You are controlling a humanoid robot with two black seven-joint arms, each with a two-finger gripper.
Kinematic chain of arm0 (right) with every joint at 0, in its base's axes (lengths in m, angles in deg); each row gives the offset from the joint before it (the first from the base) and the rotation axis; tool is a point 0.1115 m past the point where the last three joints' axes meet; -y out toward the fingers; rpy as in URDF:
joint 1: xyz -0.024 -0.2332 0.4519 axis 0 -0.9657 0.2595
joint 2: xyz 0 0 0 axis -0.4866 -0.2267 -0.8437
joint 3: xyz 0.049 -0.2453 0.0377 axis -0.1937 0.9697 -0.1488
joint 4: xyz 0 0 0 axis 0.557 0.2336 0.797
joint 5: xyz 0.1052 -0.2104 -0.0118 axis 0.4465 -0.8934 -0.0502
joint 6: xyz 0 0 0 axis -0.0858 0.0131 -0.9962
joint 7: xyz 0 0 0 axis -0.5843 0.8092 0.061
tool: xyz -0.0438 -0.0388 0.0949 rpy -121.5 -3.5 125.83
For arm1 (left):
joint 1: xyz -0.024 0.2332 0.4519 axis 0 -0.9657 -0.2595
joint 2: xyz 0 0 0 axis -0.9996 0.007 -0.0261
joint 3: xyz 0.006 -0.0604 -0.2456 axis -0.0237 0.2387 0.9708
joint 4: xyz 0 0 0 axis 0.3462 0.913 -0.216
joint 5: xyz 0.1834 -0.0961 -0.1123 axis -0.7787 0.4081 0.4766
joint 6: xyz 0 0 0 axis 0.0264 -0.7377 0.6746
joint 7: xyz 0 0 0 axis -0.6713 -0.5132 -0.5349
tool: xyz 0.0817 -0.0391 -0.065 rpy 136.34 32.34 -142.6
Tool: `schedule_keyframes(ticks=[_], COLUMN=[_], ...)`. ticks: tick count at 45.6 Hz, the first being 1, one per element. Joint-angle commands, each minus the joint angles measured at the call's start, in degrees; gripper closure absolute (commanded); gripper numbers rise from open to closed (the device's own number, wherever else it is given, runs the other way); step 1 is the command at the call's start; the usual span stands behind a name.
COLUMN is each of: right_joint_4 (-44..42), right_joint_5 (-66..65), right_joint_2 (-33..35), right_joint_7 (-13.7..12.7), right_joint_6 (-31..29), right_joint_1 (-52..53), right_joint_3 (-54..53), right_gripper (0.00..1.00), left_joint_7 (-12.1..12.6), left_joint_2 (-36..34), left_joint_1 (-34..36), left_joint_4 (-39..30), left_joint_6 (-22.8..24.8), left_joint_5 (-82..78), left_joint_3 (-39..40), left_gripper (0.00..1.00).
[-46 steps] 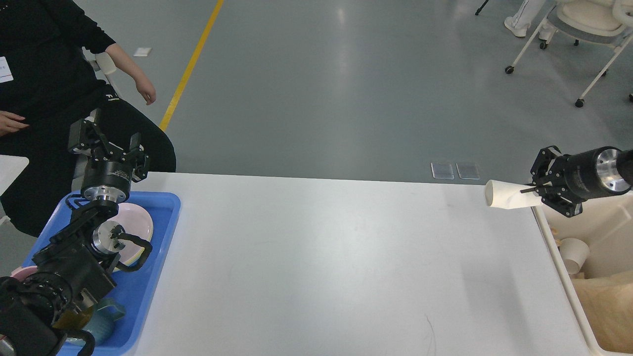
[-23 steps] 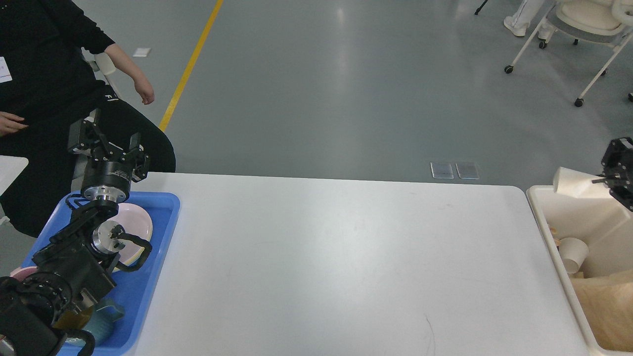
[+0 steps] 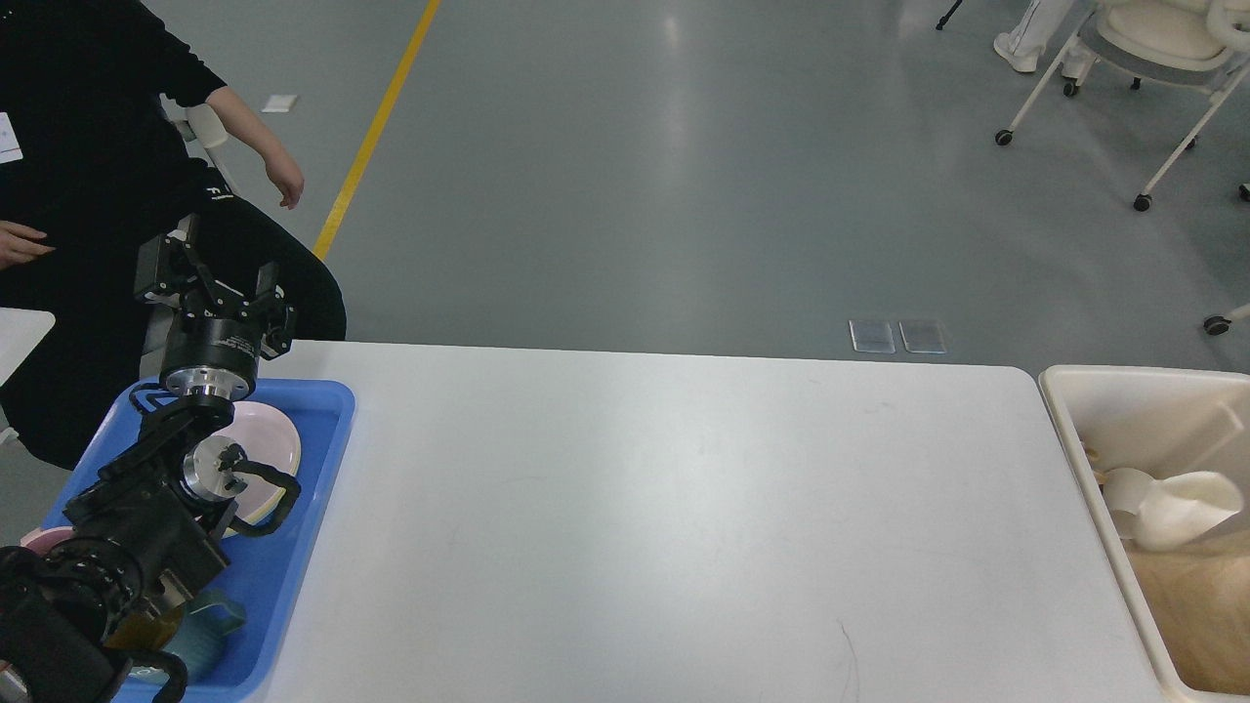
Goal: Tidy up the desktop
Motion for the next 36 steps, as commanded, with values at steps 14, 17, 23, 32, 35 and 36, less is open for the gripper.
schedule_keyframes(ticks=[14,17,23,32,35,36], right_joint_4=[1.19,1.72,3.56,4.35,4.53,4.71], right_joint_5=[0.61,0.61,0.17,0.17,0.17,0.17], right_joint_2=[-3.44,-5.63,-8.18,-13.72,-16.09,-16.79], right_joint_7=[10.88,20.36,39.35,50.54,50.54,50.54], right_joint_6=[-1.03,-1.11,-1.11,-1.11,-1.11,-1.11], right_joint_1=[3.19,3.37,3.19,2.05,0.91,0.65], right_joint_3=[-16.74,-22.2,-29.85,-39.25,-43.2,-45.05], right_gripper=[0.0,0.0,0.0,0.0,0.0,0.0], left_joint_7=[0.0,0.0,0.0,0.0,0.0,0.0], left_joint_2=[0.0,0.0,0.0,0.0,0.0,0.0], left_joint_1=[-0.03,-0.03,-0.03,-0.03,-0.03,0.06], left_joint_4=[0.0,0.0,0.0,0.0,0.0,0.0], left_joint_6=[0.0,0.0,0.0,0.0,0.0,0.0], left_joint_5=[0.04,0.04,0.04,0.04,0.04,0.04], left_joint_3=[0.0,0.0,0.0,0.0,0.0,0.0], left_gripper=[0.04,0.04,0.04,0.04,0.04,0.04])
